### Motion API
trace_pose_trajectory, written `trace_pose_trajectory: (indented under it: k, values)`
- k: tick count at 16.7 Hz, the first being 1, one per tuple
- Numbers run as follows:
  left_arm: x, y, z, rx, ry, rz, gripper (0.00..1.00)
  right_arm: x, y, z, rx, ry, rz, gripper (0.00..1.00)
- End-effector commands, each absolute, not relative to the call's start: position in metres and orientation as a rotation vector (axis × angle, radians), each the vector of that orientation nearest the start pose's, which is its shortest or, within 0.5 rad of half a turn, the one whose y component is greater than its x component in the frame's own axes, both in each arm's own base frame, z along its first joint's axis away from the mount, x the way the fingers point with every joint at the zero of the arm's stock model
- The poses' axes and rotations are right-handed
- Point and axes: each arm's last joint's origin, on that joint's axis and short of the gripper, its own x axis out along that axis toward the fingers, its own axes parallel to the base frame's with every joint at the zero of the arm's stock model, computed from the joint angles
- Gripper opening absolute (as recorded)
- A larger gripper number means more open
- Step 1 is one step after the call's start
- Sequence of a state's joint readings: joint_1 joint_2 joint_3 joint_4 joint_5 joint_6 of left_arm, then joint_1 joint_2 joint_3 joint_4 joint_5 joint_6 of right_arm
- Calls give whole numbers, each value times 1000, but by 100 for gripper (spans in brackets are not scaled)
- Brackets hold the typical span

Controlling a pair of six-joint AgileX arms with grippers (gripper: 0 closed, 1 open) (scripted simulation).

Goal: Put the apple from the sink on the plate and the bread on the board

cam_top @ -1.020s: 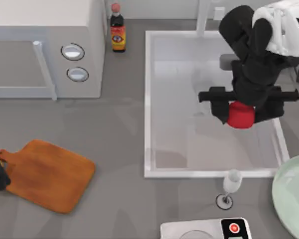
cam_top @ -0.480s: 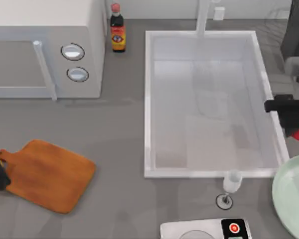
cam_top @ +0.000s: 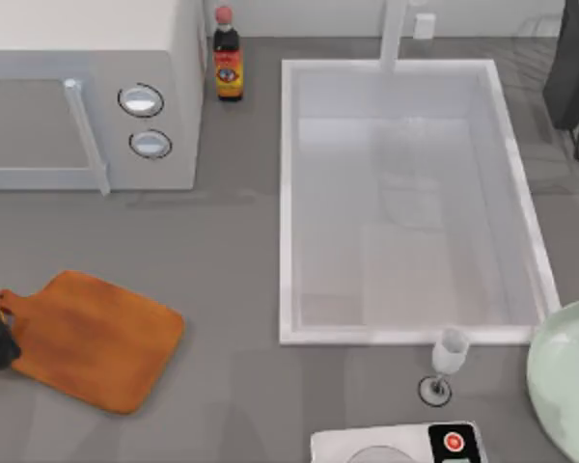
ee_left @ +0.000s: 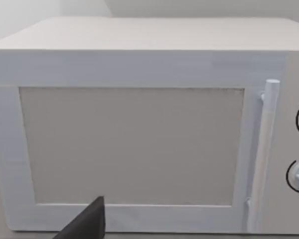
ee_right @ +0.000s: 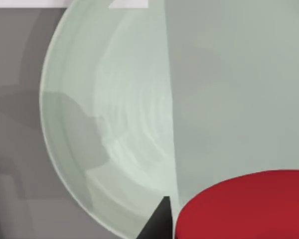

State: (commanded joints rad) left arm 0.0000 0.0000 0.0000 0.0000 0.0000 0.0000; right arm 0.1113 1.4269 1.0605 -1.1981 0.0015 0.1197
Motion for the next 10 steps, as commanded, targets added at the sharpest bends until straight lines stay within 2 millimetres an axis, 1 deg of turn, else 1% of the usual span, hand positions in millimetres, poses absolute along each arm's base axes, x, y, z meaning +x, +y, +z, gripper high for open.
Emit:
trace_pose_trajectory:
  k: [2, 7, 10]
  values:
    - [106, -1, 160, 0, 0, 0, 100, 231, 25, 230, 8, 1570, -8, 0]
    - [106, -1, 160, 0, 0, 0, 100, 231, 25, 230, 8, 1571, -8, 0]
    - [106, -1, 160, 0, 0, 0, 100, 231, 25, 230, 8, 1571, -8, 23]
